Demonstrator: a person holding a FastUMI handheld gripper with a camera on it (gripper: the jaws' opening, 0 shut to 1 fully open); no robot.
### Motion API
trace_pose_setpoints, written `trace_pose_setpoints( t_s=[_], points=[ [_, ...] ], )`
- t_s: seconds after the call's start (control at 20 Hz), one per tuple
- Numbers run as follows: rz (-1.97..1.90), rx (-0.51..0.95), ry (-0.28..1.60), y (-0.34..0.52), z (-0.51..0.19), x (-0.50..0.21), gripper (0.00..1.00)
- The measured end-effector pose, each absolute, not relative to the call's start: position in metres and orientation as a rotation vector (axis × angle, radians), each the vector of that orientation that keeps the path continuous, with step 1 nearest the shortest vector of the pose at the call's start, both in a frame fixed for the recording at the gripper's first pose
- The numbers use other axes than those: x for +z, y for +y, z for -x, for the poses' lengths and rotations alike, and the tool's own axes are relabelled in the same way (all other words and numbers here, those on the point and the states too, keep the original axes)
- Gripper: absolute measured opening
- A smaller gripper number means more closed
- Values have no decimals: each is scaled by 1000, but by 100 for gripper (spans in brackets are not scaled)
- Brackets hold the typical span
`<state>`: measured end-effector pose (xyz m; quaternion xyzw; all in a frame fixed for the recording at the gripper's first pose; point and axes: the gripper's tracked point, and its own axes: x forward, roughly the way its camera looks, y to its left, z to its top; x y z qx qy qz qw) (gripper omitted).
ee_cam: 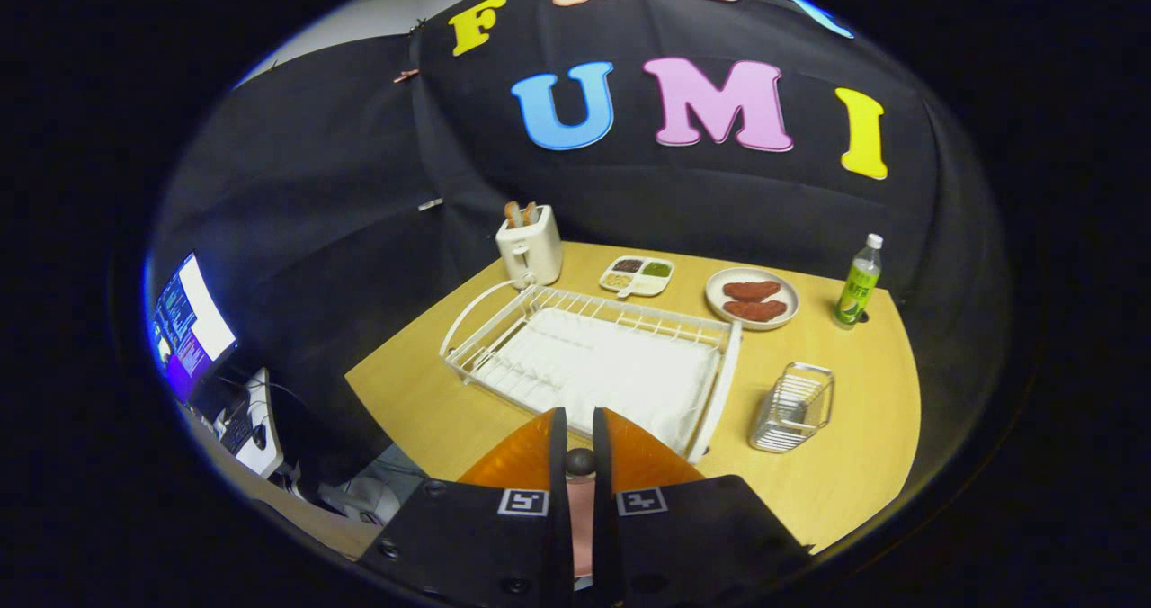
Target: Take the plate from the dish rack, then take the spoon from the basket and place it into the plate.
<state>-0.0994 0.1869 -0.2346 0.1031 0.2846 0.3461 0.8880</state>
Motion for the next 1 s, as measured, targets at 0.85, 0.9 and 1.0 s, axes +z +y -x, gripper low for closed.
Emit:
trace_pose_setpoints(
  t_s=[0.85, 0.9, 1.0],
  points=[
    [99, 873, 794, 181, 189, -375, 13],
    [110, 863, 811, 178, 188, -385, 13],
    [122, 843, 842, 175, 184, -403, 13]
  ],
)
